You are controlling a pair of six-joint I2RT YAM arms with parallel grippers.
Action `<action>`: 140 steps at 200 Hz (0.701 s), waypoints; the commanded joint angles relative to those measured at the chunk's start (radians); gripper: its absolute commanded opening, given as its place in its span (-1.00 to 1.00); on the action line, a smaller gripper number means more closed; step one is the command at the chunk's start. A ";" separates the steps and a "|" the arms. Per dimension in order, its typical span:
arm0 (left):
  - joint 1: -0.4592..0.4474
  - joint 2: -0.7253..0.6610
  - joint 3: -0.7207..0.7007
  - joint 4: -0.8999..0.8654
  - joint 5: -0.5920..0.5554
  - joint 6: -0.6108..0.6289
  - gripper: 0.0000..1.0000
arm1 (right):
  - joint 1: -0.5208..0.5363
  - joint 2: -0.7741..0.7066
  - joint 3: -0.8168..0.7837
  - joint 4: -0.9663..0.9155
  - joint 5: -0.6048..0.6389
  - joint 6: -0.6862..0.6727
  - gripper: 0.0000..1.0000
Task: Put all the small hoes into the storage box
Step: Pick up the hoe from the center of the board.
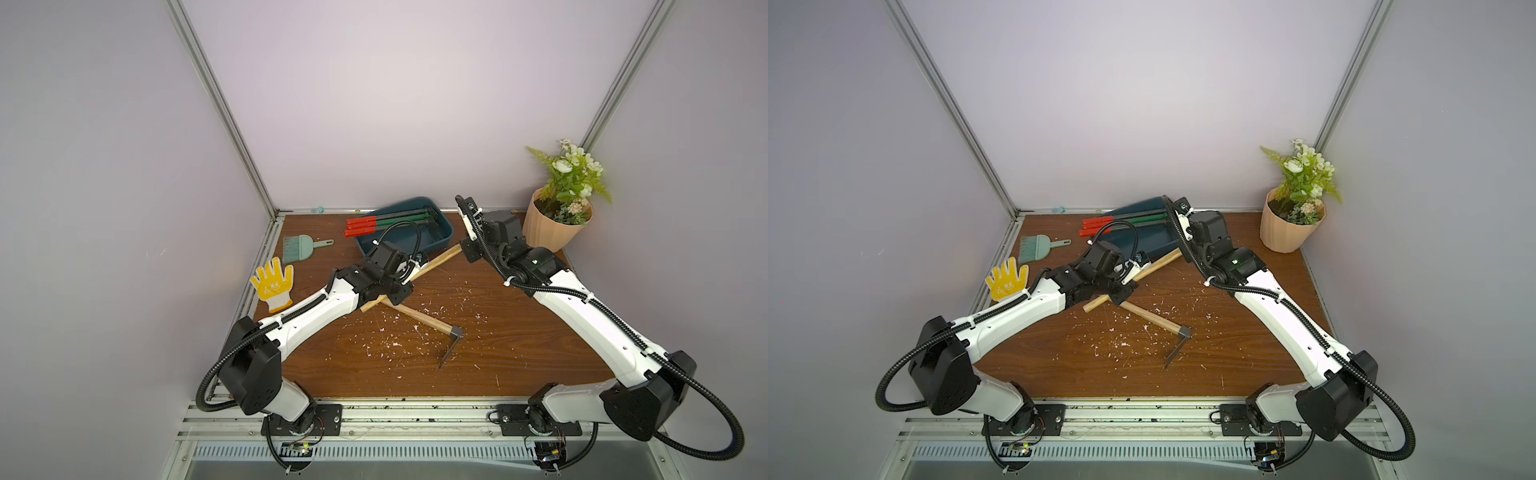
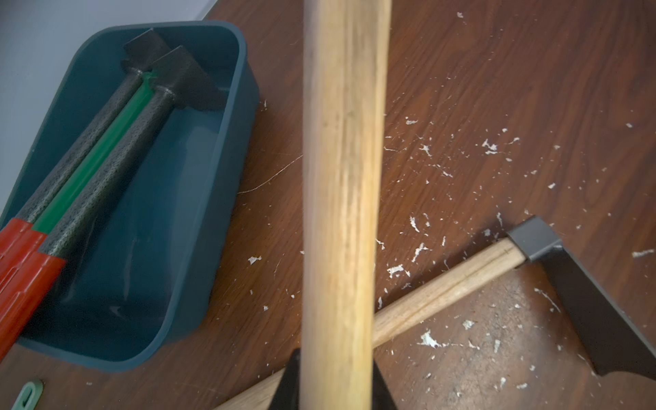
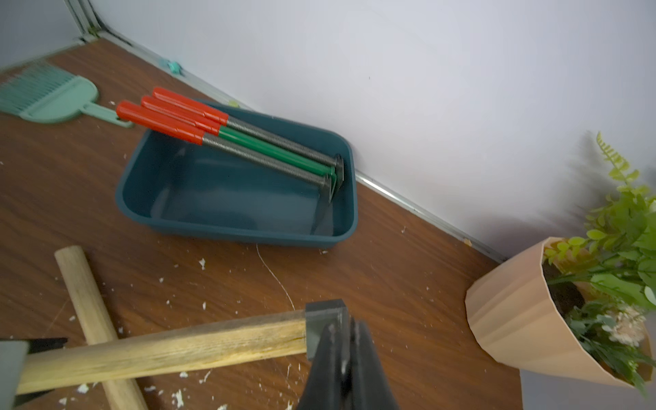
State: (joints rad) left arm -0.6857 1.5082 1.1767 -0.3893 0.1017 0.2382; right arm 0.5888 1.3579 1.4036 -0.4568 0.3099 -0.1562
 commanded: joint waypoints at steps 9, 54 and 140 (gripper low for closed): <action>0.029 -0.022 0.000 0.069 -0.067 -0.148 -1.00 | 0.003 -0.020 0.040 0.067 0.096 0.127 -1.00; 0.029 -0.041 -0.023 0.087 -0.013 -0.151 -1.00 | -0.015 -0.111 -0.040 0.181 0.157 0.132 -0.20; 0.052 -0.009 0.105 -0.112 0.408 -0.072 -0.99 | -0.129 -0.401 -0.471 0.500 -0.308 0.042 -0.12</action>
State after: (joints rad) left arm -0.6430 1.5196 1.2049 -0.4870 0.3401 0.1310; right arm 0.4747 0.9600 0.9821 -0.0731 0.1303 -0.0860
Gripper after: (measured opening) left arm 0.220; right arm 0.447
